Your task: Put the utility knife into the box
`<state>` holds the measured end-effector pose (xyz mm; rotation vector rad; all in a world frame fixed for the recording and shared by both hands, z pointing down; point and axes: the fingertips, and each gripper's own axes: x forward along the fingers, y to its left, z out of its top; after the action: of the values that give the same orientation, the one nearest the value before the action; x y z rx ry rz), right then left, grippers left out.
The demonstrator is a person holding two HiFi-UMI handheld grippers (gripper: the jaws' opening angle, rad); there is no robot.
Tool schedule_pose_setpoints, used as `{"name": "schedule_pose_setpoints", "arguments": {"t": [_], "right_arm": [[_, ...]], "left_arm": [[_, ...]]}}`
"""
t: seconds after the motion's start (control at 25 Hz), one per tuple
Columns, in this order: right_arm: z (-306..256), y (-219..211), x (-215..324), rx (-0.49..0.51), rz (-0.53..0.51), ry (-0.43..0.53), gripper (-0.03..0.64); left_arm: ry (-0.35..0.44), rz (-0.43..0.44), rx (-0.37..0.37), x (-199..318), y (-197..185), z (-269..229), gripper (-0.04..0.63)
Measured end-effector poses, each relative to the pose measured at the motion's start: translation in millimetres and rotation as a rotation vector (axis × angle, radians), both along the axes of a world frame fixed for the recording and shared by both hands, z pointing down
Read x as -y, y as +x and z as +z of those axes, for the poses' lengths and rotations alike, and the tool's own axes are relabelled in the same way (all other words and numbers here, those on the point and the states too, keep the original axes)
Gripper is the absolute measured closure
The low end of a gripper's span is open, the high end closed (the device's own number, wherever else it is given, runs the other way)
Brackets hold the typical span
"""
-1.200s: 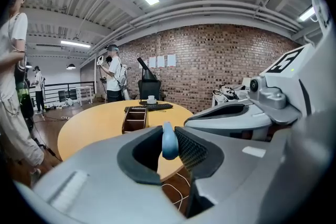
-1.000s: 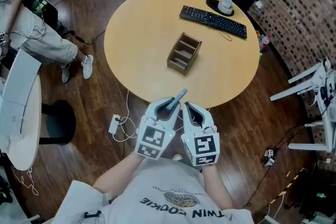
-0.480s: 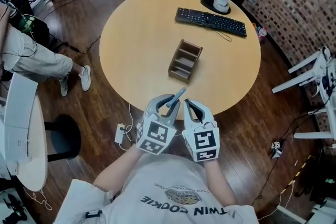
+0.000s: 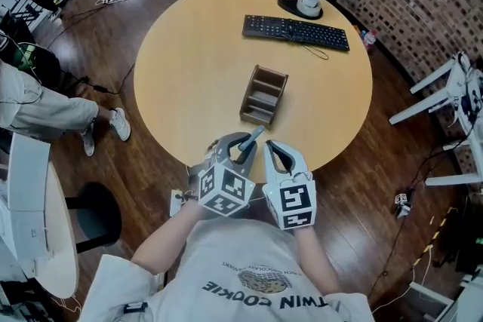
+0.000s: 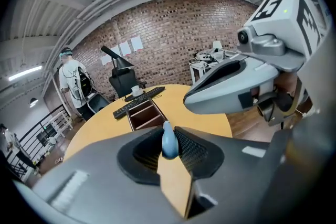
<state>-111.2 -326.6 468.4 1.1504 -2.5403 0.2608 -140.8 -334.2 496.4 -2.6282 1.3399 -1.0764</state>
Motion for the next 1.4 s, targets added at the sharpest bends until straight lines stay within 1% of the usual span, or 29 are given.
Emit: {"name": "schedule_pose_setpoints", "arguments": {"t": [0.16,0.36,0.72,0.8,0.88,0.96,1.12,1.4], "right_arm": [[3.7,3.7,8.8,0.000,0.042,-0.005,0.620],[13.4,10.3,17.1,0.000,0.092,-0.022,0.620],[20.3,17.2,25.8,-0.010,0.163,-0.033,0.620],[22.4,19.1,26.0,-0.017,0.174,-0.036,0.620],[24.5,21.1,25.0,-0.022,0.185,-0.042,0.621],[25.2,23.1,25.0,-0.027,0.196,-0.045,0.621],[24.4,26.3,25.9,-0.029,0.213,-0.047,0.620],[30.4,33.4,30.2,-0.029,0.230,-0.058,0.620]], "left_arm": [[-0.006,0.082,0.076,13.2,0.8,10.2,0.518],[0.012,0.204,0.216,28.5,3.9,24.9,0.518],[0.045,0.379,0.428,54.2,7.5,43.7,0.518],[0.037,0.409,0.474,61.5,7.4,49.0,0.518],[0.023,0.438,0.499,66.3,9.1,53.2,0.518],[-0.001,0.467,0.525,69.0,10.6,58.4,0.518],[-0.050,0.531,0.614,71.0,11.6,69.4,0.518],[-0.054,0.596,0.721,78.2,24.4,85.4,0.518]]}}
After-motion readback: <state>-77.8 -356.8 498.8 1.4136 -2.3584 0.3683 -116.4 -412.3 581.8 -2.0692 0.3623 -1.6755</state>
